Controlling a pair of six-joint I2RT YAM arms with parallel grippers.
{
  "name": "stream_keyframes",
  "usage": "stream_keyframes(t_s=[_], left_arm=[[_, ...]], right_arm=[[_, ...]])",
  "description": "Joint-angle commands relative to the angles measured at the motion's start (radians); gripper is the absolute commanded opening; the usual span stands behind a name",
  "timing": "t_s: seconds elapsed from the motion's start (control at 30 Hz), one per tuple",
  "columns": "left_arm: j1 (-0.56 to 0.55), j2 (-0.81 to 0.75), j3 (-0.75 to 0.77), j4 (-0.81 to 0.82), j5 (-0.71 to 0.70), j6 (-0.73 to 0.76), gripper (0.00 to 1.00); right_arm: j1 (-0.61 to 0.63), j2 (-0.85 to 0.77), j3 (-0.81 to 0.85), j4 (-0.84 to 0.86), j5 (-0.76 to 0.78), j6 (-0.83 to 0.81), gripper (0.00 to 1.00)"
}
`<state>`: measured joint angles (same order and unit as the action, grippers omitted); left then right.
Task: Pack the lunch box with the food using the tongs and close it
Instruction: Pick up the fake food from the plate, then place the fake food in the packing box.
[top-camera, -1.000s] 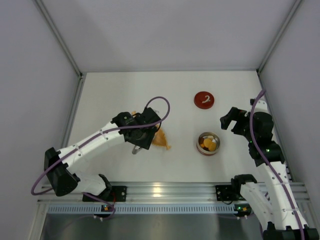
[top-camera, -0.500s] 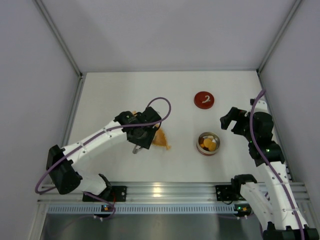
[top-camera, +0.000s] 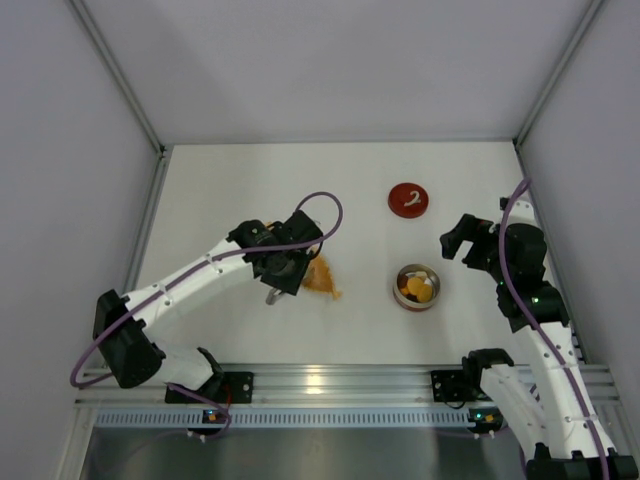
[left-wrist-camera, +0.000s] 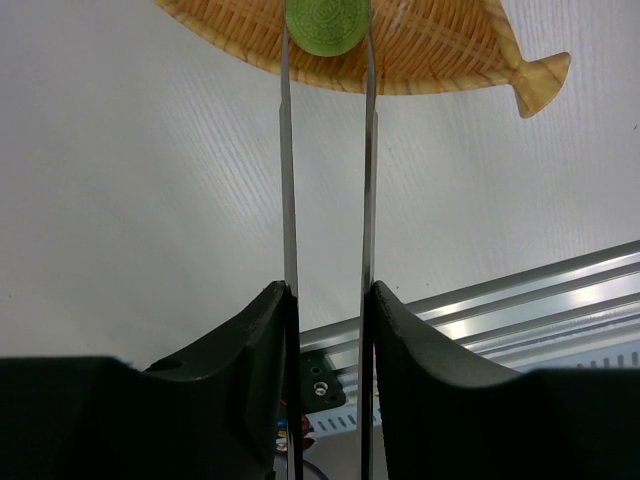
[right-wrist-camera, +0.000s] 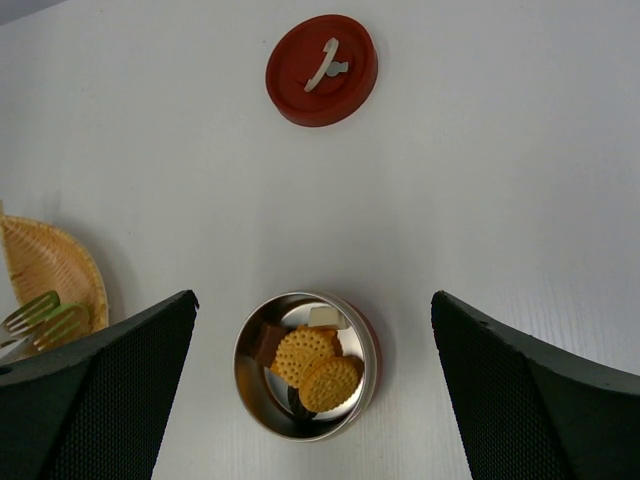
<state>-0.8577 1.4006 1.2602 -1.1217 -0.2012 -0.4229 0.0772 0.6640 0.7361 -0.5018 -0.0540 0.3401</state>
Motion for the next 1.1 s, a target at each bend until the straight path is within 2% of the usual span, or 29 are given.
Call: stream_keyframes(t_s=[0.0, 0.2, 0.53, 0.87, 1.07], left_arm=[[0.005, -0.011, 0.076, 0.002, -0.018, 0.007, 0.34], [0.005, -0.014, 0.133, -0.013, -0.047, 0.006, 0.34], [-0.013, 0.020, 0.252, 0.003, 0.003, 0.016, 0.33], [-0.243, 0.207, 0.488, 0.017, -0.038, -0.005, 0.34], [-0.320, 0.351, 0.637, 0.034, -0.026, 0.006, 0.34]], right_arm=[[0.012, -0.001, 0.045, 0.017, -0.003, -0.018, 1.00], [0.010, -0.003, 0.040, 0.020, -0.003, -0.015, 1.00], [0.012, -0.001, 0.039, 0.019, -0.003, -0.010, 0.99], [0.012, -0.003, 0.042, 0.016, -0.003, -0.007, 0.99], [0.012, -0.006, 0.043, 0.006, 0.006, -0.012, 1.00]])
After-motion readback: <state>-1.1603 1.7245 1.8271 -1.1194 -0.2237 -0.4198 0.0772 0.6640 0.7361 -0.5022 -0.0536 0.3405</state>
